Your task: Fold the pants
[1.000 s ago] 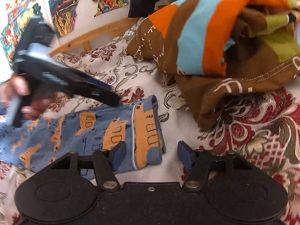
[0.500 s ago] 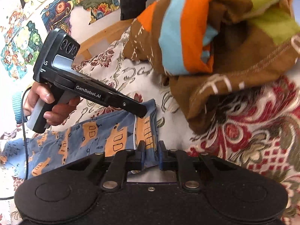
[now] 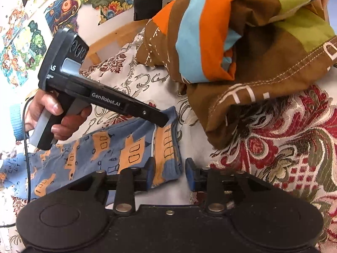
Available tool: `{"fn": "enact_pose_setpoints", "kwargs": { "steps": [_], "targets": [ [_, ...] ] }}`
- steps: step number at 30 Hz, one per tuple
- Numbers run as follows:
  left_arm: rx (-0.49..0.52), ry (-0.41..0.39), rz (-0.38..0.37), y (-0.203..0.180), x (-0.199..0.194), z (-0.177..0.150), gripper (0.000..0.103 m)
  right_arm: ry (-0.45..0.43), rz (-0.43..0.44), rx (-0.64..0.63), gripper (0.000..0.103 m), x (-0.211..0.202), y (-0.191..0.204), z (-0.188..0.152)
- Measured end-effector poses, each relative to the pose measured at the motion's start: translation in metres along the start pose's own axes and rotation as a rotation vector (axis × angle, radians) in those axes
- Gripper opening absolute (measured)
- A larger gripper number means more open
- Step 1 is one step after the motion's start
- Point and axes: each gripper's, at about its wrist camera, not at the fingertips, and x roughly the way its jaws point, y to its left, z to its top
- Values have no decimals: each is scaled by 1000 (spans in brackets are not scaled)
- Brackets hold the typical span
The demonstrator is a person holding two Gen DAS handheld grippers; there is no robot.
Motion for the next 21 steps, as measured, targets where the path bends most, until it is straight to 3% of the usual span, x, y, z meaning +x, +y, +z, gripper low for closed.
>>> {"fn": "enact_pose_setpoints", "kwargs": {
  "steps": [7, 8, 10, 12, 16, 21],
  "targets": [
    [19, 14, 15, 6, 0, 3, 44, 11, -1, 31, 35, 1, -5, -4],
    [22, 17, 14, 6, 1, 3, 40, 11, -1, 48, 34, 2, -6, -5],
    [25, 14, 1, 6, 1, 3, 28, 12, 10, 90, 21, 4, -7, -9],
    [21, 6, 1, 1, 3, 0, 25, -4, 16, 119, 15, 2, -5, -12],
    [-34, -29, -41, 7, -6, -5, 20, -68, -8, 98, 12, -8, 7, -14],
    [-52, -105, -80, 10, -27, -16, 18, -151, -41, -67, 12, -22, 43, -11]
  ]
}}
